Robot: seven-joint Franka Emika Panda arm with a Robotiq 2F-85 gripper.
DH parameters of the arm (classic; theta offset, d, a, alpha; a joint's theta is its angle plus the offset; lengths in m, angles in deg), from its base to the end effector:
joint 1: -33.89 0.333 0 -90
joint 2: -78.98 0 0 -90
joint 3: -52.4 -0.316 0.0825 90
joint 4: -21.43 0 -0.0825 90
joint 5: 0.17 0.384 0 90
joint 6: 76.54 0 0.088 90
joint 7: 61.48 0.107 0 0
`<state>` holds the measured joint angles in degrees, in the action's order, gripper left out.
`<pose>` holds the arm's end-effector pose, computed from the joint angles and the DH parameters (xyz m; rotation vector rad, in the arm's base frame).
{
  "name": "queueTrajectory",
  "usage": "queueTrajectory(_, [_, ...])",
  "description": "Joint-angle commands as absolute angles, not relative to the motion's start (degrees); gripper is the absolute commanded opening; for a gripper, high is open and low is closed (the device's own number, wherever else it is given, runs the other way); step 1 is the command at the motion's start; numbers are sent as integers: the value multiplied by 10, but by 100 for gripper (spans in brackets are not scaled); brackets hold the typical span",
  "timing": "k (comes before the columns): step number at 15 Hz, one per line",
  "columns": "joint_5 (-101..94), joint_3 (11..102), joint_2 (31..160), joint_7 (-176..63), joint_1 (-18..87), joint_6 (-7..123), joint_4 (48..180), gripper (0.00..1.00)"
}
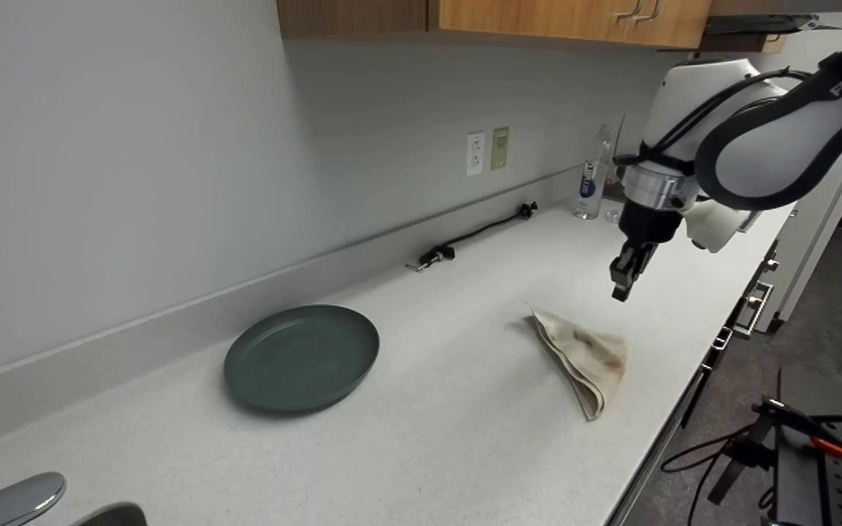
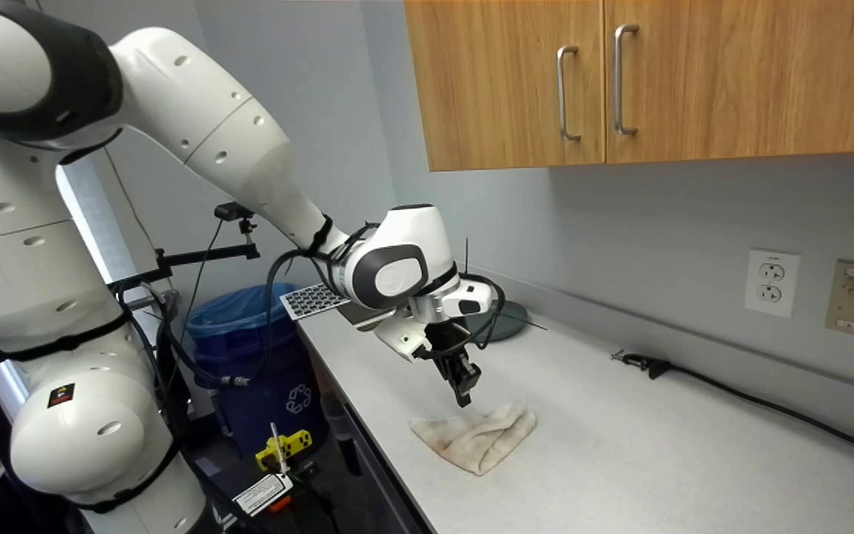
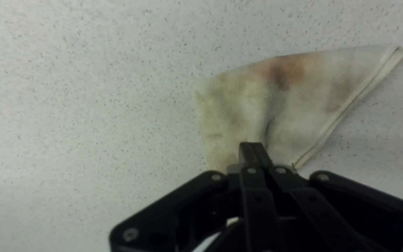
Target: Fold the towel
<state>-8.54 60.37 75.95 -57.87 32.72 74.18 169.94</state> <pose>0.4434 -0.0673 0.2844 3.0608 -0.1508 0.1345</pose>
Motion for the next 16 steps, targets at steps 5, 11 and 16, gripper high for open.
queueTrajectory(5, [-33,598,575,-679,323,684,1785,0])
queueTrajectory(11, [-12,604,535,-699,325,657,1790,50])
queueTrajectory(16, [19,622,508,-718,325,645,1787,87])
